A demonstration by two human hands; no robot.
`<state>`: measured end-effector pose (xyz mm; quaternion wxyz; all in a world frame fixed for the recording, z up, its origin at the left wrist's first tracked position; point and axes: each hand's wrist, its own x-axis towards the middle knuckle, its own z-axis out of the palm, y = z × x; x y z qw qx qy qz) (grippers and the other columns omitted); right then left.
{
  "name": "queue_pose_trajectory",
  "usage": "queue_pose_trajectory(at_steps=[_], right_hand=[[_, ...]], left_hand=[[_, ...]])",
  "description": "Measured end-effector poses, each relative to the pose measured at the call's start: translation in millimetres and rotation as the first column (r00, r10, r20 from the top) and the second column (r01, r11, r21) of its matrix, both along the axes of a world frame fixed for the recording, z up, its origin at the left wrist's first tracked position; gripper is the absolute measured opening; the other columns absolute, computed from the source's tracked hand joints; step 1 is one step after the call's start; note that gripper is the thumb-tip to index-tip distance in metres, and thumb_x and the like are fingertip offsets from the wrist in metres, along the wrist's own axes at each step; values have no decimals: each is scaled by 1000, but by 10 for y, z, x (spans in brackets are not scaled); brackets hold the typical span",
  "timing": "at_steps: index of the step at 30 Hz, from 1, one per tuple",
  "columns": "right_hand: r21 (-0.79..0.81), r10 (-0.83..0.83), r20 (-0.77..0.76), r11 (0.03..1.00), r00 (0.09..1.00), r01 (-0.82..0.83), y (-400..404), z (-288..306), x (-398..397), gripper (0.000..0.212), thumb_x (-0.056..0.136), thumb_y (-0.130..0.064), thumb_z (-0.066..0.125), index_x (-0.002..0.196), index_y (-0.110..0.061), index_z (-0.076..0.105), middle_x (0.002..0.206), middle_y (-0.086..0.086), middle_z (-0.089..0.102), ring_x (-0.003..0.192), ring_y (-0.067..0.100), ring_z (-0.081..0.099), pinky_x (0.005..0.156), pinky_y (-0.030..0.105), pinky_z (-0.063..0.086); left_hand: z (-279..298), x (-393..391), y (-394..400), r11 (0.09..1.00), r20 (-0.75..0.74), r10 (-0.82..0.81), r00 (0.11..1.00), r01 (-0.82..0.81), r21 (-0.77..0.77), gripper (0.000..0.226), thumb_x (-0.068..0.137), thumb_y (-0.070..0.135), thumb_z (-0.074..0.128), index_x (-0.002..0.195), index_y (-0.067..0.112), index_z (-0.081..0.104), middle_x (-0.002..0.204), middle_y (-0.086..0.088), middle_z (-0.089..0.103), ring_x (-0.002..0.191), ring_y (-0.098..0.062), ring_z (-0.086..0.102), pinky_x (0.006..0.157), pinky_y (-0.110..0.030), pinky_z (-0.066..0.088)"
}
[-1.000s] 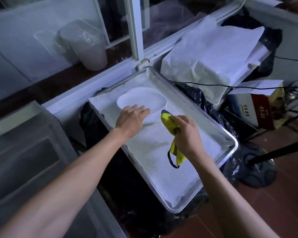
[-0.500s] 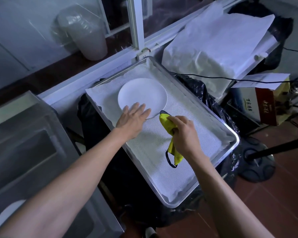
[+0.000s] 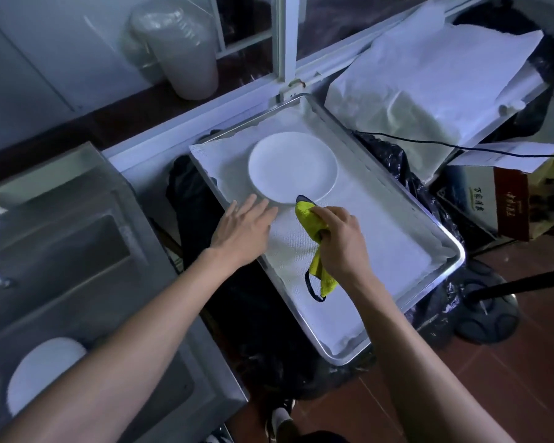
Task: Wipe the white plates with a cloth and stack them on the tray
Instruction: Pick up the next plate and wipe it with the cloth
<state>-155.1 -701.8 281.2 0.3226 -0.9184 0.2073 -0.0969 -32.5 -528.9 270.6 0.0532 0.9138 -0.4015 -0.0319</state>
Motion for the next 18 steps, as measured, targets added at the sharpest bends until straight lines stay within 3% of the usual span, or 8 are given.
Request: queue_pose_trajectory(at_steps=[8,16,18], right_hand=[[-34,165,50,986,985,-164,932,135,352,66,78,10,48,133,-22,62,129,5,59,111,37,52,89,49,49],[-70,392,22,918,920,-390,2272,81,682,66,80,8,45,136,-24,58,131,5,57,110,36,51,87,53,50],[-72,451,13,890,892,-450,2646,27,739,66,79,7,44,136,-24,58,131,4,57,109,36,51,86,54,49]], left_hand=[[4,-195,1165,980,-6,190,982,-190,-65,44,88,20,72,131,13,67,135,-11,65,131,-37,55,101,-60,47],[-163,-343,2611,914,-109,396,912,-402,-42,45,90,12,60,135,10,63,133,-15,64,125,-38,57,99,-53,48],[-192,-405,3005,888,-124,458,880,-460,16,46,93,17,56,139,14,60,132,-16,63,122,-38,58,100,-48,48]])
